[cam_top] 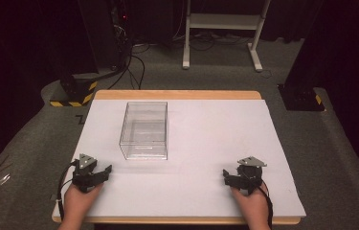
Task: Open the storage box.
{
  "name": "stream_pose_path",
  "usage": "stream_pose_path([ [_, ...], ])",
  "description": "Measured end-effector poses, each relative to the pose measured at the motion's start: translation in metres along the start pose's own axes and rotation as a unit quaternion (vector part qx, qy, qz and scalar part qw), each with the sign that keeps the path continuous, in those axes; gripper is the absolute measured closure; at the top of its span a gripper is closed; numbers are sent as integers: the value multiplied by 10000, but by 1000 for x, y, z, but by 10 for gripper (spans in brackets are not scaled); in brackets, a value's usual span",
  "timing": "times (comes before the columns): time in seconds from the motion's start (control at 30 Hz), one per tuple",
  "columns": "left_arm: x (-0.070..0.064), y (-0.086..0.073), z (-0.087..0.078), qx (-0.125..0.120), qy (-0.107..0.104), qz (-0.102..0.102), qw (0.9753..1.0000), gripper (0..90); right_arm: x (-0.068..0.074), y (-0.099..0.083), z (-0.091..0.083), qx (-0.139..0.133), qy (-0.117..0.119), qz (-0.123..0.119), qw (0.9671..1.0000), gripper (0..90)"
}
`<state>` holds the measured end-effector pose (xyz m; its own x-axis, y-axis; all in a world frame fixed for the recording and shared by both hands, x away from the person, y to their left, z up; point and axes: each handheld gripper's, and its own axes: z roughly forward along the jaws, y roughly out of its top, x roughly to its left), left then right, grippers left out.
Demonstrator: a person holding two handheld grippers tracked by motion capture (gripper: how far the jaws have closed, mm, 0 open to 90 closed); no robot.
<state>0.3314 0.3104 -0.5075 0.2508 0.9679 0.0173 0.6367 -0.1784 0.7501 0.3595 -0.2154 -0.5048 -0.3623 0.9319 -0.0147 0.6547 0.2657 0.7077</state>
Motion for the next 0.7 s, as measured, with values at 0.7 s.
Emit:
stream_pose_path([
  [0.7, 2, 2, -7, -107, -162, -60, 9998, 336, 0, 0, 0, 2, 0, 9, 10000, 128],
])
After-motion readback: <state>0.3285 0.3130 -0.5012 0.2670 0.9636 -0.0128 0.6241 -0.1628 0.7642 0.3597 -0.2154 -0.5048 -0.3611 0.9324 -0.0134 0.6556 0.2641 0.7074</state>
